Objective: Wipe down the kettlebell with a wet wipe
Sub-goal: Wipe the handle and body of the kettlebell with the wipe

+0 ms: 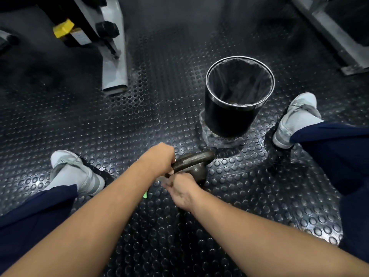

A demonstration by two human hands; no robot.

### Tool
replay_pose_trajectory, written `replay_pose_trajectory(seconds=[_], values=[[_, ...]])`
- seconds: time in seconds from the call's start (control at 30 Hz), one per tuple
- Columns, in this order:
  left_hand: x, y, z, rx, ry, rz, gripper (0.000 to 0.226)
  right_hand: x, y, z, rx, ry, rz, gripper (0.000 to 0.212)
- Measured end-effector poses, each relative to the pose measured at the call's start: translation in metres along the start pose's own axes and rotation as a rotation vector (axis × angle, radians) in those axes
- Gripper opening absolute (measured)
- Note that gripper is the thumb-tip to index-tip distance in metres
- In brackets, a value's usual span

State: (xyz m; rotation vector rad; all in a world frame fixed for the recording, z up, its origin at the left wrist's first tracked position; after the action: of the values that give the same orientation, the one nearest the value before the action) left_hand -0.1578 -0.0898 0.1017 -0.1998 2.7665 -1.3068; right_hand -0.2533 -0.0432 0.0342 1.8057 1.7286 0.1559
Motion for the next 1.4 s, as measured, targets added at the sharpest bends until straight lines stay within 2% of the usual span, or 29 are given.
replay_pose_trajectory(seconds=[0.1,0.27,0.4,0.5,0.6,0.67,0.77,0.87,0.97,1.03,1.17,1.3,1.4], values=[[0.0,0.0,0.002,0.021,0.012,0.015,0.028,0.004,0.004,-0.006,-0.013,0.002,-0.007,0.027],[0.003,-0.003,0.002,-0.007,0.006,0.019,0.014,0.001,0.001,0.006,0.045,-0.052,-0.156,0.027],[0.0,-0.002,0.002,-0.015,0.004,-0.029,0.023,-0.006,0.002,0.004,0.071,-0.023,-0.308,0.02],[-0.002,-0.005,0.003,-0.017,-0.007,-0.079,0.024,-0.004,0.005,-0.005,0.038,-0.047,-0.28,0.022],[-0.002,-0.004,0.003,-0.018,-0.017,-0.077,0.02,0.002,0.009,-0.014,0.034,-0.021,-0.105,0.026],[-0.002,-0.004,0.003,0.004,-0.022,-0.067,0.018,0.0,0.01,-0.019,0.025,-0.02,-0.077,0.028],[-0.004,-0.004,0.004,0.012,-0.031,-0.081,0.016,-0.009,0.012,-0.018,-0.006,-0.006,-0.135,0.026],[-0.003,-0.004,0.003,-0.012,-0.05,-0.1,0.026,-0.01,0.005,-0.003,0.077,-0.001,-0.28,0.011],[-0.003,-0.003,0.002,-0.022,-0.051,-0.113,0.048,-0.01,0.002,-0.002,0.088,-0.016,-0.275,0.027],[-0.006,-0.004,0.003,-0.02,-0.056,-0.128,0.051,-0.009,0.003,-0.005,0.021,-0.013,-0.173,0.029],[-0.009,0.0,0.008,-0.035,-0.071,-0.161,0.047,-0.011,0.006,-0.02,-0.056,-0.027,-0.054,0.035],[-0.009,-0.004,0.008,-0.071,-0.056,-0.183,0.027,-0.014,-0.003,-0.014,0.005,-0.024,-0.095,0.032],[-0.009,-0.006,0.006,-0.068,-0.056,-0.188,0.029,-0.024,-0.006,-0.007,0.071,-0.024,-0.138,0.035]])
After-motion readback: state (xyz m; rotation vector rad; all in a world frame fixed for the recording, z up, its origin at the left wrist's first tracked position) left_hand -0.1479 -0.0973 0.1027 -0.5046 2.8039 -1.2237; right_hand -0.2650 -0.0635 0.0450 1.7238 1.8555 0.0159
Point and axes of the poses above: each hand's wrist, its own z-axis towards the middle knuckle, its own y-axis out of the palm, x = y × z, the point moved 4 cm from there along z, towards the middle knuckle, and after that the axes turned 4 degrees about -x, right-handed, at the moved point
